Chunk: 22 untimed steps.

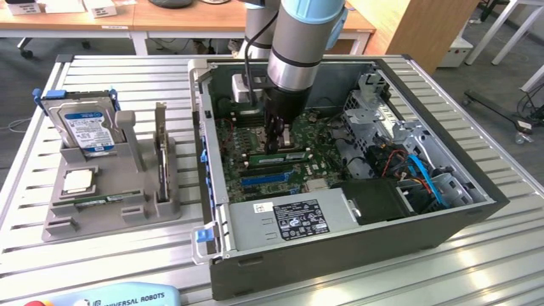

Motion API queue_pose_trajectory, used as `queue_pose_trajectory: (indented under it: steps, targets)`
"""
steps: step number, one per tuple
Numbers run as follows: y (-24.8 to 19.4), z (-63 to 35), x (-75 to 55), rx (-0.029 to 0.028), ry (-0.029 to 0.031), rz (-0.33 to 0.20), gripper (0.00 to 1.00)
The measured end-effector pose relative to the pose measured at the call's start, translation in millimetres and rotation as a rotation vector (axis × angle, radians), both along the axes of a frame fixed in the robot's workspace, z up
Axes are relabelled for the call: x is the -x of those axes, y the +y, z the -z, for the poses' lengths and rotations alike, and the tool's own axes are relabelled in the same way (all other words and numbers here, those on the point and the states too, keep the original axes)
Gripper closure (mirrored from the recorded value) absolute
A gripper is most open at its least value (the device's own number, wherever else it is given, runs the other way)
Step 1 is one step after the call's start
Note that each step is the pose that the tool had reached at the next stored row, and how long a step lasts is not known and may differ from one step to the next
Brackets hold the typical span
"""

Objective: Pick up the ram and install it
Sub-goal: 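Press down the ram until it locks into place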

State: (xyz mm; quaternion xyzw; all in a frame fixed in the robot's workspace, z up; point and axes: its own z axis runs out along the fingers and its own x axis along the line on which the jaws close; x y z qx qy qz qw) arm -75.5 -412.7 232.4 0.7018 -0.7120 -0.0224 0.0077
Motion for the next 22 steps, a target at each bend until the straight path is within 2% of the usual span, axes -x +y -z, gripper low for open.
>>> queue_pose_trajectory:
  steps: [22]
  targets:
    - [0.0,4.8,0.0,-0.0003,-0.0001,0.000,0.90]
